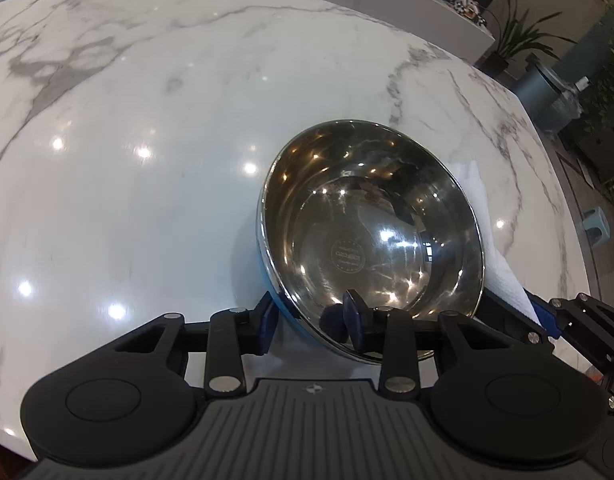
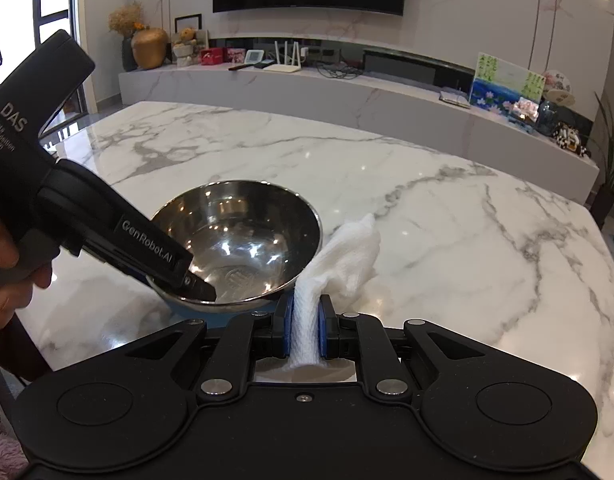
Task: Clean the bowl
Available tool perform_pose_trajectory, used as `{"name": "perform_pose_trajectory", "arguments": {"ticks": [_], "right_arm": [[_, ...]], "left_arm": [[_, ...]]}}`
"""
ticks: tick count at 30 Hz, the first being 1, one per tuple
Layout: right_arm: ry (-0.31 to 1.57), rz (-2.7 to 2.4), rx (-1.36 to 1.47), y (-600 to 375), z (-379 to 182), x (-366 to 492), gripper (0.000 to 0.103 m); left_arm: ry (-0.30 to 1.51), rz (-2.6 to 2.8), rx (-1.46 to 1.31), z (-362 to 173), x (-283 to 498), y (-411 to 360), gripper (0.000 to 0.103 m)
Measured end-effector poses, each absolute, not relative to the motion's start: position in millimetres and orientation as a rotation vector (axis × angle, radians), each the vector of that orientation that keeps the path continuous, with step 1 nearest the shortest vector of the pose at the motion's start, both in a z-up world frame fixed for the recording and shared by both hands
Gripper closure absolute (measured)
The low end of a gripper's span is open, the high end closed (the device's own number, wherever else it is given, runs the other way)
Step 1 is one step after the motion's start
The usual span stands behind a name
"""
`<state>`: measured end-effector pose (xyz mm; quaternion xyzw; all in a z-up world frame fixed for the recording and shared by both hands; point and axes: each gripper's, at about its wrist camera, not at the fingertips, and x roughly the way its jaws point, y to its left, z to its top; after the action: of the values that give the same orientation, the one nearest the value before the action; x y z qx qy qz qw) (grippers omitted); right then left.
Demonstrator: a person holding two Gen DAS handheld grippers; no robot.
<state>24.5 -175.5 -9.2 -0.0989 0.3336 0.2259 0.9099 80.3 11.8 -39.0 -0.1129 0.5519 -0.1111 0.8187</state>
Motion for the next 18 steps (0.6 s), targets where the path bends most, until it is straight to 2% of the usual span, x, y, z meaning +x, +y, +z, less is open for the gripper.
{"name": "perform_pose_trajectory", "arguments": {"ticks": [14, 18], "right_arm": [[0.759, 0.519, -0.229, -159, -26, 4, 0.092], [0.743, 0.484, -0.229, -165, -22, 7, 0.092]], "left_arm": [[1.145, -0.221, -0.198, -37, 90, 11, 0.075], [1.173, -0.189, -0.268, -39, 85, 17, 0.058]]}}
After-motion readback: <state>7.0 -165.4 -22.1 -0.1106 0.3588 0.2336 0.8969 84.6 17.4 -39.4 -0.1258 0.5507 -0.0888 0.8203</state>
